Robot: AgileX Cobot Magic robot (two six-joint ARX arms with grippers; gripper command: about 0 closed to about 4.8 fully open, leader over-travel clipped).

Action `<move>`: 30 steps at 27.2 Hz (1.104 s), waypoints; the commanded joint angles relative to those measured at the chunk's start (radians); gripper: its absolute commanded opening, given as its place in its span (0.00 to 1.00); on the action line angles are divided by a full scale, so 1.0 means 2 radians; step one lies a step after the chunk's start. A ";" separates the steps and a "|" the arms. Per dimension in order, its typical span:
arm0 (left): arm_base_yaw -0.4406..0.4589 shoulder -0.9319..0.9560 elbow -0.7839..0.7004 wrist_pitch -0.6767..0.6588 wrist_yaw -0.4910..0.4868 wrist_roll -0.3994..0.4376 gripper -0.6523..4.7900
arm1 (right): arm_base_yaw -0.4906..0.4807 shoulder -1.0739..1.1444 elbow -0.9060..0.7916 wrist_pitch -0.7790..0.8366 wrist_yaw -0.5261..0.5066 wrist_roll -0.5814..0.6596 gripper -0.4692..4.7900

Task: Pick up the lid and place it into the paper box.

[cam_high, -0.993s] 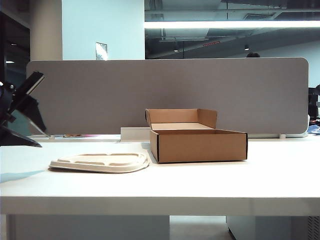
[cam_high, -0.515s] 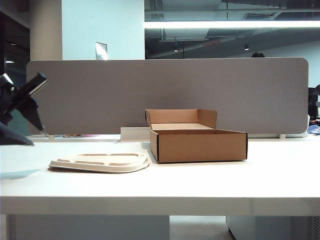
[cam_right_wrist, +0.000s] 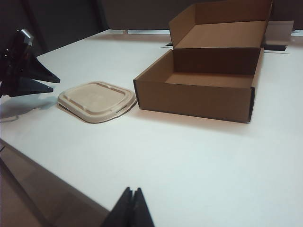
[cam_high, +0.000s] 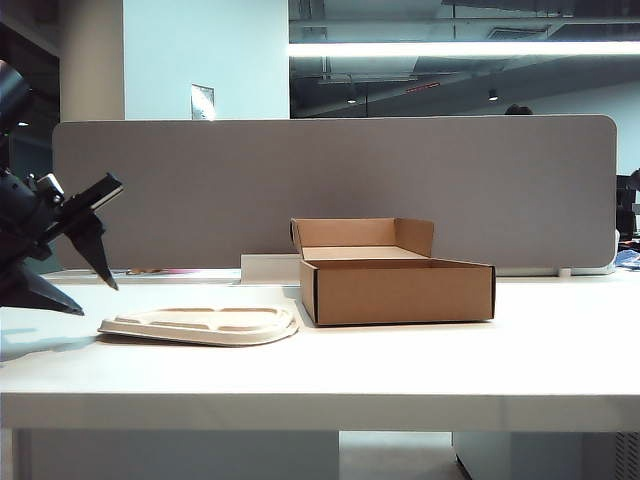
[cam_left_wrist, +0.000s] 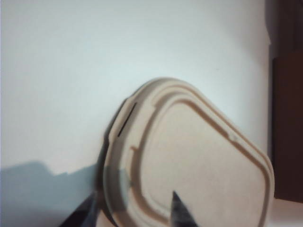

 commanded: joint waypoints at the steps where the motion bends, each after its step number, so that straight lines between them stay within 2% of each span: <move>1: 0.001 0.002 0.001 -0.013 0.002 0.002 0.47 | 0.000 0.000 -0.003 0.006 0.000 0.000 0.07; 4: 0.001 0.006 0.002 -0.020 0.002 0.004 0.52 | 0.000 0.000 -0.003 0.006 0.000 0.000 0.07; 14: 0.001 0.037 0.002 -0.004 0.002 0.004 0.52 | 0.000 0.000 -0.003 0.005 0.000 0.000 0.07; 18: -0.003 0.054 0.002 0.006 0.025 0.003 0.52 | 0.000 0.000 -0.003 0.005 0.000 0.000 0.07; 26: -0.005 0.076 0.002 0.010 0.041 0.001 0.52 | 0.000 0.000 -0.003 0.006 0.000 0.000 0.07; 30: -0.005 0.076 0.002 0.033 0.046 0.000 0.52 | 0.000 0.000 -0.003 0.006 0.000 0.000 0.07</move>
